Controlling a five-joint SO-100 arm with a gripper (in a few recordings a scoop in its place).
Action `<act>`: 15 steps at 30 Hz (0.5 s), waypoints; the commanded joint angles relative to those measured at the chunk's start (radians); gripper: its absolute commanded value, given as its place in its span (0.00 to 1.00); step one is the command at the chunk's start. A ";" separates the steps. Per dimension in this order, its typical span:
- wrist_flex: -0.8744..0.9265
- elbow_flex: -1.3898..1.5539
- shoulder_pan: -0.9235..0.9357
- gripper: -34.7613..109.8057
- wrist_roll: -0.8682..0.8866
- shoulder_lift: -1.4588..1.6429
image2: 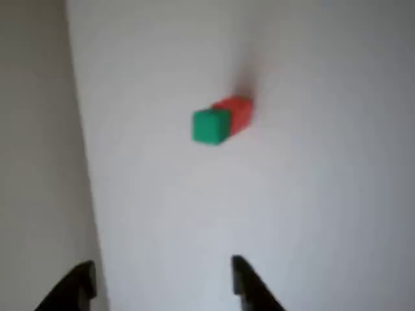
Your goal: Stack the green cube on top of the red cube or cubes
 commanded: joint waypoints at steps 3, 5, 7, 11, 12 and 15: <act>0.021 0.041 0.008 0.41 -0.035 0.230; 0.014 0.080 0.005 0.41 -0.038 0.282; 0.011 0.115 0.002 0.41 -0.041 0.328; -0.006 0.189 0.002 0.41 -0.051 0.417; -0.006 0.198 0.005 0.41 -0.054 0.431; -0.006 0.222 0.014 0.41 -0.061 0.465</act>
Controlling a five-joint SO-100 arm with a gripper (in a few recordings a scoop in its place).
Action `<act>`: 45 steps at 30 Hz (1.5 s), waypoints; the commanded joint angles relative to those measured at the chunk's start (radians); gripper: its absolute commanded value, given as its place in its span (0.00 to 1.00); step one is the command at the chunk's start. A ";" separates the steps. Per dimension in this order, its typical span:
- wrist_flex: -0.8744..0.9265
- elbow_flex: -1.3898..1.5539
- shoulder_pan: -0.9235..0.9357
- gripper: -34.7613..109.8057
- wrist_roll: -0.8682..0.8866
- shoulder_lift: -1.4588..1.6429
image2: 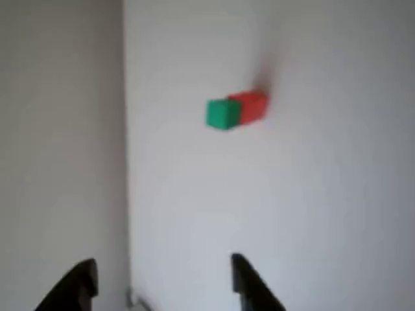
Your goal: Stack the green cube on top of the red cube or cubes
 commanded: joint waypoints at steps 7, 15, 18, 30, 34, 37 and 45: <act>-0.008 0.038 0.012 0.41 -0.015 0.109; -0.020 0.086 0.012 0.41 -0.020 0.147; -0.083 0.178 0.023 0.41 -0.032 0.202; -0.453 0.735 0.078 0.40 -0.052 0.433; -0.531 0.854 0.103 0.39 -0.058 0.436; -0.569 0.930 0.112 0.37 -0.058 0.457; -0.614 1.108 0.120 0.26 -0.058 0.557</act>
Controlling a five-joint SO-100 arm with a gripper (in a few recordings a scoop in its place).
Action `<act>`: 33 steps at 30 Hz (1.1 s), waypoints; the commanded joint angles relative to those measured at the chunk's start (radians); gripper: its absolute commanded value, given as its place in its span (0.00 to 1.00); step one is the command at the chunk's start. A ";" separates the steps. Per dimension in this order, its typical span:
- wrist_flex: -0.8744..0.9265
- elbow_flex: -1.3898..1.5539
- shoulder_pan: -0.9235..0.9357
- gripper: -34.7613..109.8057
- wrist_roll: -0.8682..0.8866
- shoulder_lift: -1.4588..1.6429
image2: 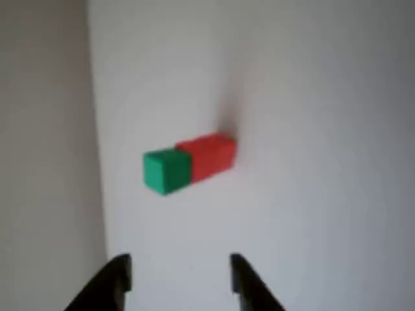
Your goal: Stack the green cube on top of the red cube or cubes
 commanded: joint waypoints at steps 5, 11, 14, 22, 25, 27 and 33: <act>-0.075 0.258 0.028 0.23 -0.006 0.156; -0.055 0.388 0.037 0.23 -0.006 0.290; -0.051 0.434 0.041 0.23 -0.006 0.314; -0.063 0.491 0.069 0.23 -0.008 0.314; -0.072 0.514 0.075 0.23 -0.012 0.314; -0.072 0.514 0.081 0.23 -0.012 0.314; -0.071 0.514 0.083 0.23 -0.008 0.314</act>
